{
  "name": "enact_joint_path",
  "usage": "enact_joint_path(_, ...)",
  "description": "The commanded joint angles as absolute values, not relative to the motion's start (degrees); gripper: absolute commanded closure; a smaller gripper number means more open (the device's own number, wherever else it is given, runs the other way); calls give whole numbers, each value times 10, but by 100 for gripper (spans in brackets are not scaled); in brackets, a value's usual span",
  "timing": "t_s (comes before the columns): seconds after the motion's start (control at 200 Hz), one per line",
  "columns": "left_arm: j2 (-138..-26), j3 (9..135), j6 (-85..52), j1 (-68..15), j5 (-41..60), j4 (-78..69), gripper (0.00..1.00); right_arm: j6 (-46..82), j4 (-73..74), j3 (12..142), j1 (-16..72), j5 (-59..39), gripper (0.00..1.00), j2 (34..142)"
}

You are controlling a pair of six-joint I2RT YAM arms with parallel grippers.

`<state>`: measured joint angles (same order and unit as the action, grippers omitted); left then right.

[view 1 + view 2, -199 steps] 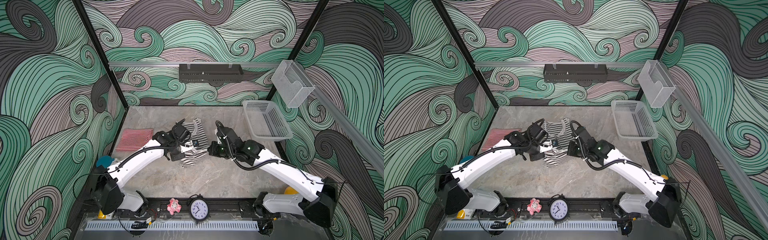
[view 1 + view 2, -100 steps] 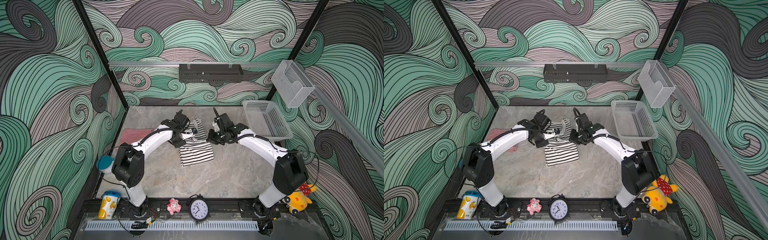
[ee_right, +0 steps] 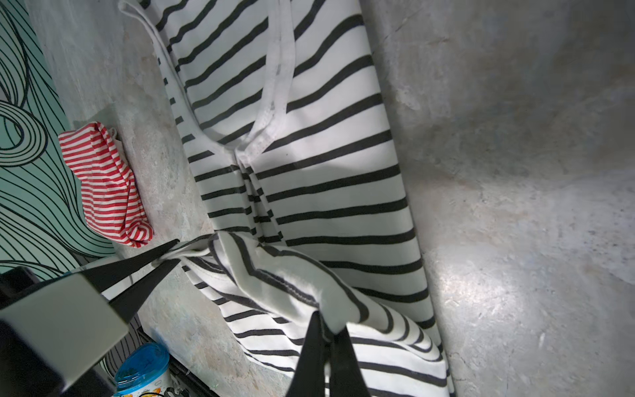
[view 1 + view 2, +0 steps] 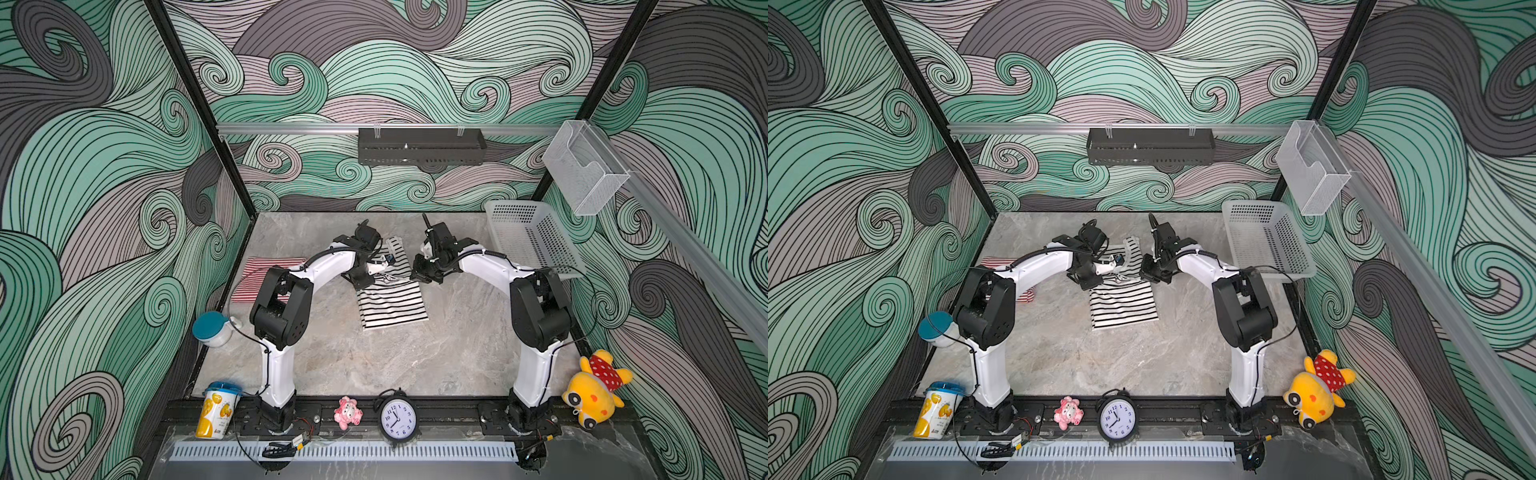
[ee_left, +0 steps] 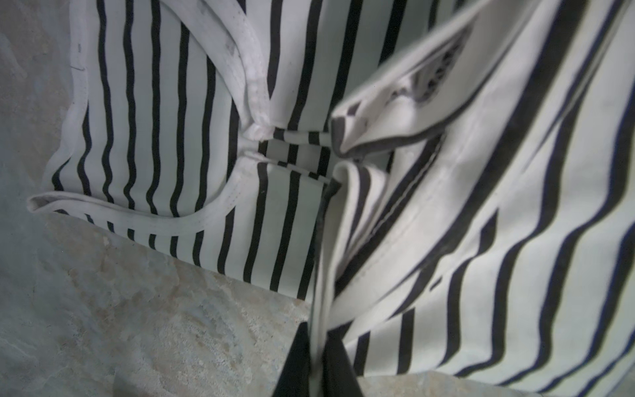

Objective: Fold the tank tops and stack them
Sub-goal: 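Lay the folded hem down and open both grippers, drawing them back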

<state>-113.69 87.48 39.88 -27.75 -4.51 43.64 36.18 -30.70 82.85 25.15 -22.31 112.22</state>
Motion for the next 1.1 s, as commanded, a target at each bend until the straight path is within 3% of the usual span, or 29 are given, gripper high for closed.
enact_joint_path(0.0, -1160, 905, 390, -271, -52, 425, 88, 356, -299, 855, 241, -242, 98, 1140)
enact_joint_path(0.135, -1170, 916, 364, -267, -79, 404, 77, 352, -295, 874, 233, -251, 67, 1154)
enact_joint_path(0.26, -1143, 902, 329, -263, -100, 373, 69, 351, -278, 854, 234, -243, 58, 1126)
enact_joint_path(0.44, -1077, 845, 308, -264, -54, 365, 69, 362, -250, 792, 241, -236, 63, 1080)
enact_joint_path(0.686, -1097, 840, 308, -266, 12, 400, 87, 365, -233, 795, 255, -254, 89, 1120)
enact_joint_path(1.096, -1186, 913, 304, -255, 4, 404, 93, 378, -226, 871, 250, -272, 91, 1212)
